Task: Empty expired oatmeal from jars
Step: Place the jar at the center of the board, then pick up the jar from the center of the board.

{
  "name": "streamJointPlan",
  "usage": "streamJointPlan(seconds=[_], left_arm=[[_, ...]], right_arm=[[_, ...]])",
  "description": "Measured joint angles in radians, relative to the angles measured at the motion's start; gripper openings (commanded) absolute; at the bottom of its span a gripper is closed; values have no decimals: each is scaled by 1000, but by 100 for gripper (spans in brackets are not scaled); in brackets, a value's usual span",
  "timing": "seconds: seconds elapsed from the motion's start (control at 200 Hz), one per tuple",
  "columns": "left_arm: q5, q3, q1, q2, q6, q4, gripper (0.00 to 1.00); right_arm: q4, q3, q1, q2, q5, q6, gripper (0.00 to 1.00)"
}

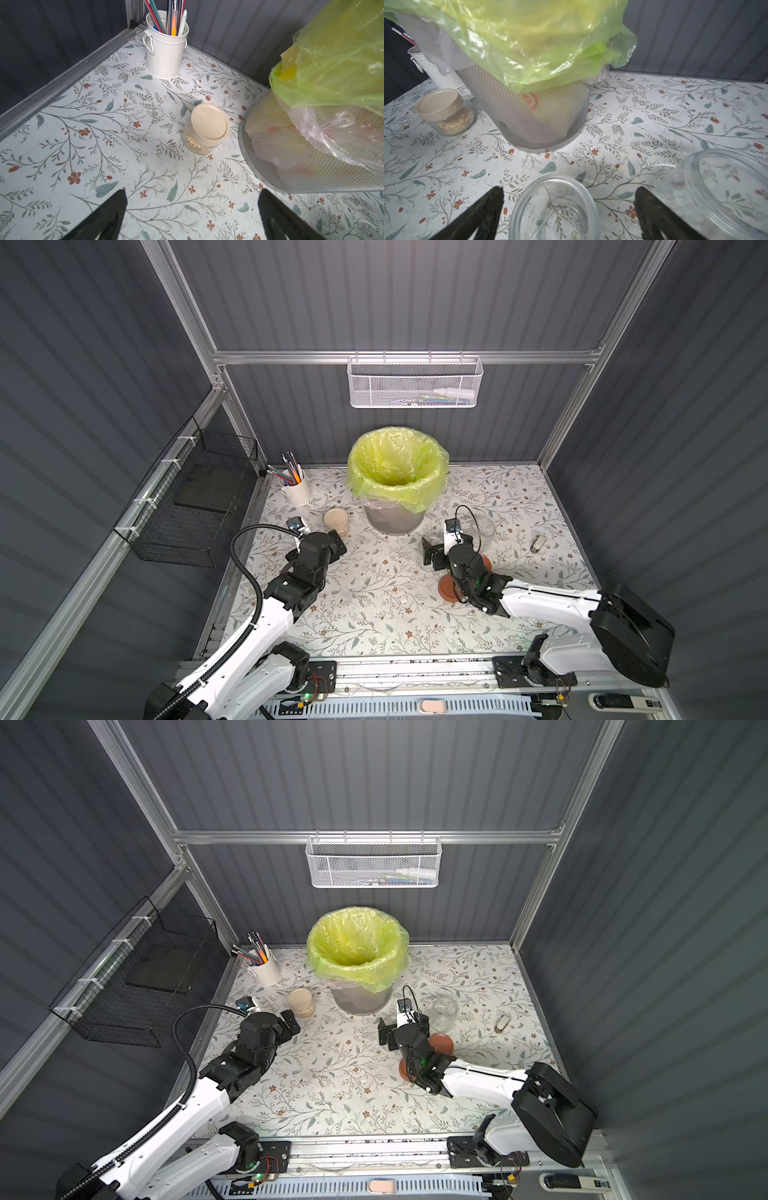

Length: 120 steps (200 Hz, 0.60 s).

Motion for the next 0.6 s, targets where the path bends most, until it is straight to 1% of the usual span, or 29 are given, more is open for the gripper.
streamJointPlan(seconds=[0.165, 0.27, 0.35, 0.46, 0.6], left_arm=[[-23, 2, 0, -19, 14, -14, 100], [-40, 1, 0, -44, 21, -16, 100], [-51, 0, 0, -53, 22, -17, 100], [-77, 0, 0, -53, 24, -35, 100], [-127, 11, 0, -34, 24, -106, 100]], right_arm=[[-184, 61, 15, -124, -5, 27, 99], [-322, 119, 30, -165, -8, 44, 99], [-402, 165, 56, -169, -4, 47, 99], [-482, 208, 128, -163, -5, 46, 99], [-539, 285, 204, -88, -15, 44, 99]])
